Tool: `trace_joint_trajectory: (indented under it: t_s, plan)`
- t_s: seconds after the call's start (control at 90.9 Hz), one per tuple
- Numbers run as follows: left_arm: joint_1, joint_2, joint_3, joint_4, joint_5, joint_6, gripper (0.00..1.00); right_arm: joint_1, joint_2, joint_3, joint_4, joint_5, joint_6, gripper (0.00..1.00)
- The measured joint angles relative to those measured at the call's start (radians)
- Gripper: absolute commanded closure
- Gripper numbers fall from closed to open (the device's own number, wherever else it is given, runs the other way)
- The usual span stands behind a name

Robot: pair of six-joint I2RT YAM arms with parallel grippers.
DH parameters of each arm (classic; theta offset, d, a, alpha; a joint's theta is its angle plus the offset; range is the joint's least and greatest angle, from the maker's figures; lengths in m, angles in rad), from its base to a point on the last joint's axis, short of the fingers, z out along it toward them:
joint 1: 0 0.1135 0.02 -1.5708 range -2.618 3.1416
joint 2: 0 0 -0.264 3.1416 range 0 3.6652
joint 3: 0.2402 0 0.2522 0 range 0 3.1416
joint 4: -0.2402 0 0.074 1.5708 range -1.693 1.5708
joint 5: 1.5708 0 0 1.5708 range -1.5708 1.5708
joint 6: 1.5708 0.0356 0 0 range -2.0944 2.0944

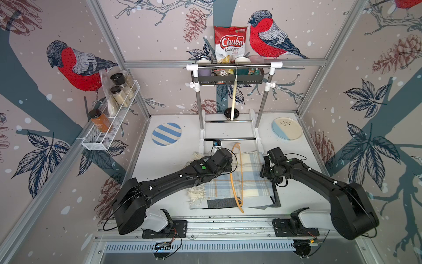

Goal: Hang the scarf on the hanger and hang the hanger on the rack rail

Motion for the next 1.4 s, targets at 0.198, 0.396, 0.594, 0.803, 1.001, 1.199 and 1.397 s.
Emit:
trace_joint_trajectory:
  t_s: [0.198, 0.396, 0.594, 0.803, 1.001, 1.199, 1.397]
  plan:
    - [0.0, 0.016, 0.014, -0.002, 0.002, 0.008, 1.0, 0.01, 0.033, 0.004, 0.007, -0.012, -0.003, 0.85]
    - [0.0, 0.024, 0.023, -0.005, 0.001, 0.012, 1.0, 0.055, 0.004, 0.026, 0.014, -0.059, -0.002, 1.0]
    - [0.0, 0.021, 0.02, -0.008, -0.003, 0.014, 1.0, 0.268, -0.047, 0.087, 0.138, -0.201, 0.102, 1.0]
    - [0.0, -0.03, -0.01, -0.037, -0.016, 0.013, 1.0, 0.447, 0.101, 0.128, 0.329, -0.294, 0.244, 1.0]
    - [0.0, -0.076, -0.05, -0.043, -0.028, -0.006, 1.0, 0.418, 0.277, 0.08, 0.537, -0.408, 0.341, 1.0]
    - [0.0, -0.092, -0.058, -0.046, -0.032, -0.016, 1.0, 0.387, 0.361, 0.077, 0.666, -0.506, 0.373, 0.79]
    - [0.0, -0.097, -0.063, -0.053, -0.037, -0.034, 1.0, 0.291, 0.228, 0.101, 0.55, -0.514, 0.239, 0.41]
